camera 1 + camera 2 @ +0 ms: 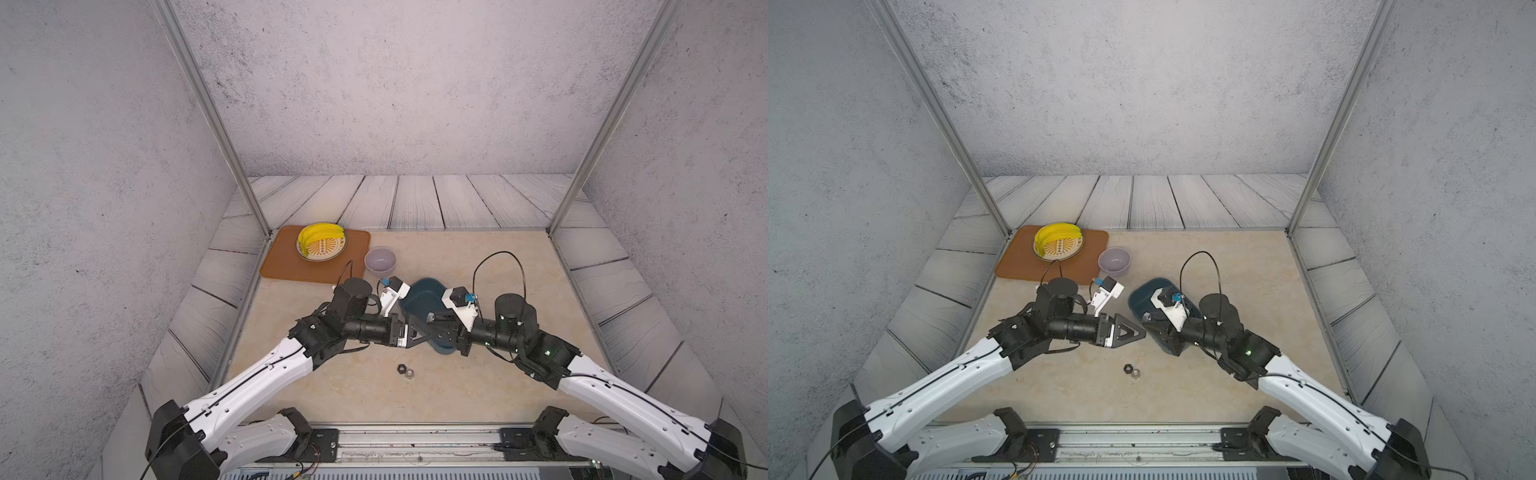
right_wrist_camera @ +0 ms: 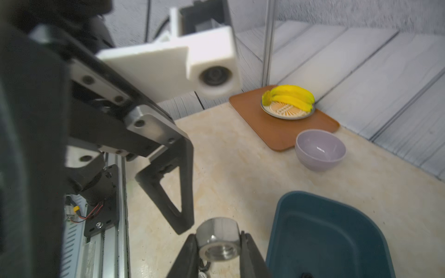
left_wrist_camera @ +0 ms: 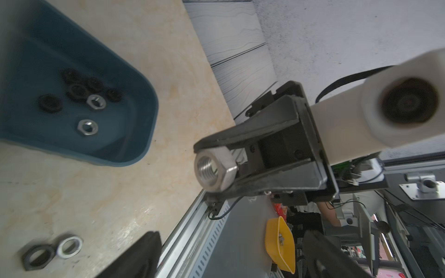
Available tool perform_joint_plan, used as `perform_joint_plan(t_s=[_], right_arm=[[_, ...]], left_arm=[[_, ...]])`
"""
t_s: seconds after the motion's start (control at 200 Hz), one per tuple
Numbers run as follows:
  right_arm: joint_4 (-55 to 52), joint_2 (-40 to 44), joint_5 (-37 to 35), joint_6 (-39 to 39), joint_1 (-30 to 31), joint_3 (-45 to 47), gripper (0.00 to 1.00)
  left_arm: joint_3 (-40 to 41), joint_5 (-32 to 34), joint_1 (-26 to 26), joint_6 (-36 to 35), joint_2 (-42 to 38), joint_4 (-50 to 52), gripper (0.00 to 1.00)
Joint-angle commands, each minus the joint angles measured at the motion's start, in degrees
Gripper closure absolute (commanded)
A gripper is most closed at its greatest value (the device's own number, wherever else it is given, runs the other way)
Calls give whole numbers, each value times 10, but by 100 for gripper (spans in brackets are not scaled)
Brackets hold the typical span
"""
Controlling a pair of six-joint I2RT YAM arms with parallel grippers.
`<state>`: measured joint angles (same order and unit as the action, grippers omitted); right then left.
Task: Put the nuts on the desktop into the storage box
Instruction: Pick up the nut from the center of the board, then place the nut in the storage box.
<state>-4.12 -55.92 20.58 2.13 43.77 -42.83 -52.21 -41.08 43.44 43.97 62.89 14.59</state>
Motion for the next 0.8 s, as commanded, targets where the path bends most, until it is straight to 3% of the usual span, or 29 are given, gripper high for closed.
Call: perform_joint_plan(t_s=[0.0,0.135,0.265,0.605,0.796], right_arm=[[-105,-34,-78,39,0,-33,85],[-184,-101,-144,61,-2,-82,85],[-268,-173,-192,77,-6,-146,84],[-339,-315,-303,97,-34,-225,84],[-340,-373,-319,81,-42,-253,84]], left_arm=[[-33,89,-4,-72,11,124,2],[-50,189,-4,-118,27,210,1],[-50,228,-3,-141,41,243,2],[-6,278,-3,-143,38,246,2],[14,275,-3,-139,38,229,2]])
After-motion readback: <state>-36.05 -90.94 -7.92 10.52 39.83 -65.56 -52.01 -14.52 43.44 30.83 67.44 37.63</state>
